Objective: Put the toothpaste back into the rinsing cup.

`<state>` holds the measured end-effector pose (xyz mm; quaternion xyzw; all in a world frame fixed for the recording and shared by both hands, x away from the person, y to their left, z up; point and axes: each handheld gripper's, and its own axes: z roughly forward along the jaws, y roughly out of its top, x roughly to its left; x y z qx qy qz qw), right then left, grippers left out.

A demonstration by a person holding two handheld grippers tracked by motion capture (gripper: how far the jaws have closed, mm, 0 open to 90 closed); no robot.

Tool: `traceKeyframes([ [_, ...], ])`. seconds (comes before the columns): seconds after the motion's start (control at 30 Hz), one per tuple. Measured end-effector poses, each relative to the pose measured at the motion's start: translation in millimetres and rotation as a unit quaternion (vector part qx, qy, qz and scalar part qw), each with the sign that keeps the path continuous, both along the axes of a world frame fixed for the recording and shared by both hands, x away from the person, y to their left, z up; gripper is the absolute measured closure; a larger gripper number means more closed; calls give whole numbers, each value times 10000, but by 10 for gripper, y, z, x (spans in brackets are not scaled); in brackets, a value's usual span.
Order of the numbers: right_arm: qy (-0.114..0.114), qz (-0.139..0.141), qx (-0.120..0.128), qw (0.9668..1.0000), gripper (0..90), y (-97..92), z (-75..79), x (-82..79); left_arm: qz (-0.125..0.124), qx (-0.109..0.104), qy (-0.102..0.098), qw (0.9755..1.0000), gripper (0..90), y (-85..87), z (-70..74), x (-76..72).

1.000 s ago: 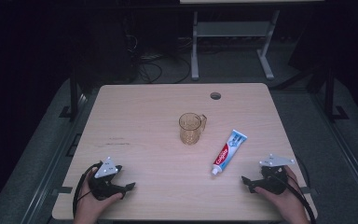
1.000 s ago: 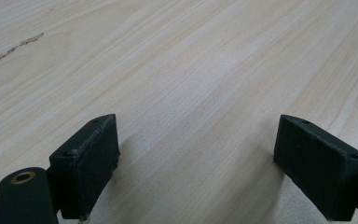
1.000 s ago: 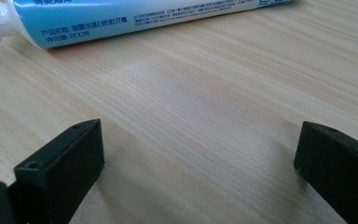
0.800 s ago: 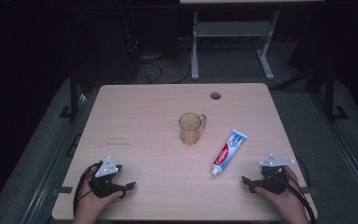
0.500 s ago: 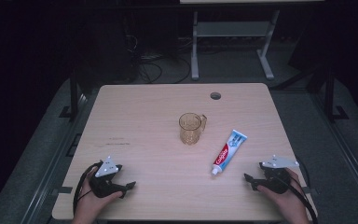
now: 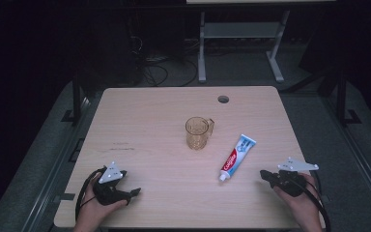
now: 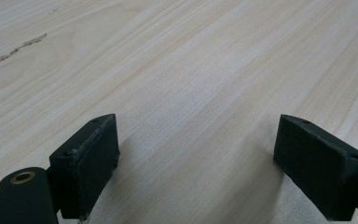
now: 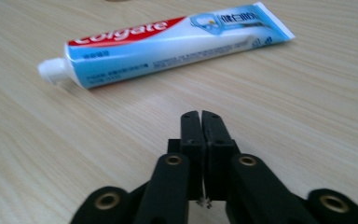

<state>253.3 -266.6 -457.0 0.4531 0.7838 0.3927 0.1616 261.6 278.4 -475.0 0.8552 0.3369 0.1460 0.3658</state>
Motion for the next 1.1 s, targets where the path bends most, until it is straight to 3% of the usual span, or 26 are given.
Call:
traceKeyframes([
  [0.27,157,134,115,9997,900,101,92,16,-4,5,1,10000,132,0,1,4],
  [1.1,177,674,343,9970,900,423,275,148,8,-15,2,10000,132,-3,-1,3],
])
